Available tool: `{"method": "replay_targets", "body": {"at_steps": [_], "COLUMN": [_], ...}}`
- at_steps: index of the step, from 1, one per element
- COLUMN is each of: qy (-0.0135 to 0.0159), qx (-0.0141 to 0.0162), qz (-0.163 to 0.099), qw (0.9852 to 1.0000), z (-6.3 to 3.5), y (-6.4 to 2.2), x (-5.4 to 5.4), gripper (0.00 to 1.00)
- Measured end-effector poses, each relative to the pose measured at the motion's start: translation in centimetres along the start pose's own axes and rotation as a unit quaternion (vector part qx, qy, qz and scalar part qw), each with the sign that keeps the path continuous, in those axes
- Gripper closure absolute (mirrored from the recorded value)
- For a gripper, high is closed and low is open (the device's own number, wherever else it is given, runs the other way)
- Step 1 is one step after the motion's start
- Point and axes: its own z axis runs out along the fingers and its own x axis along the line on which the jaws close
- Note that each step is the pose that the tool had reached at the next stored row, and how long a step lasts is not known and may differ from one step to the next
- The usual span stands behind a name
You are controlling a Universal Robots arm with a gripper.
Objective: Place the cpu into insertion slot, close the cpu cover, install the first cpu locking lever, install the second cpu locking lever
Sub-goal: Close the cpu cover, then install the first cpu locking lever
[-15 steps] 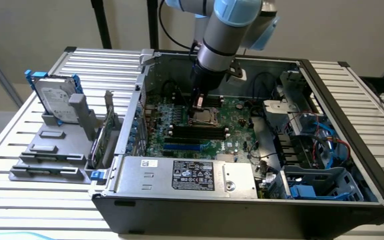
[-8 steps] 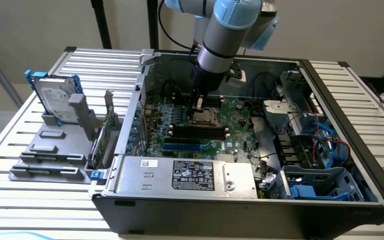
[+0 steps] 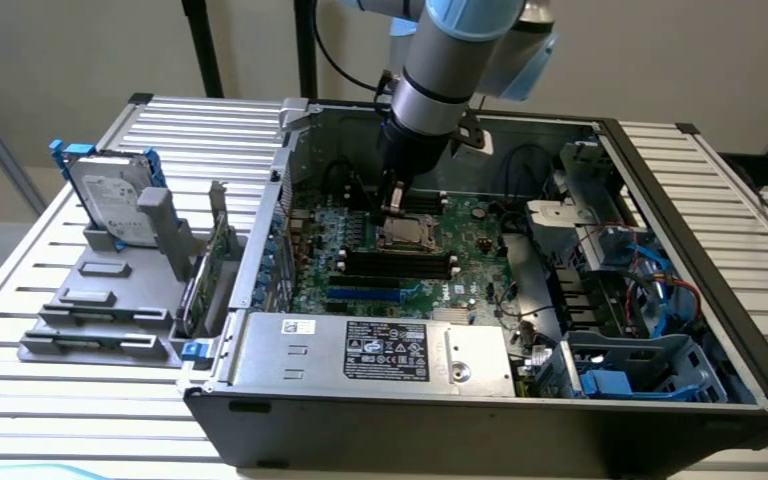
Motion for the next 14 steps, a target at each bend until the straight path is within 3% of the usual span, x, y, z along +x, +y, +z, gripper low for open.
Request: {"method": "replay_targets", "body": {"at_steps": [5,14], "qy": [0.0005,0.0005], "qx": [0.0001,0.0003], "qz": [0.000,0.000], "qw": [1.0000,1.0000], "z": [-0.29,-0.28], "y": [-1.27,-1.32], "x": [-0.9,-0.9], "gripper": [0.89,0.89]}}
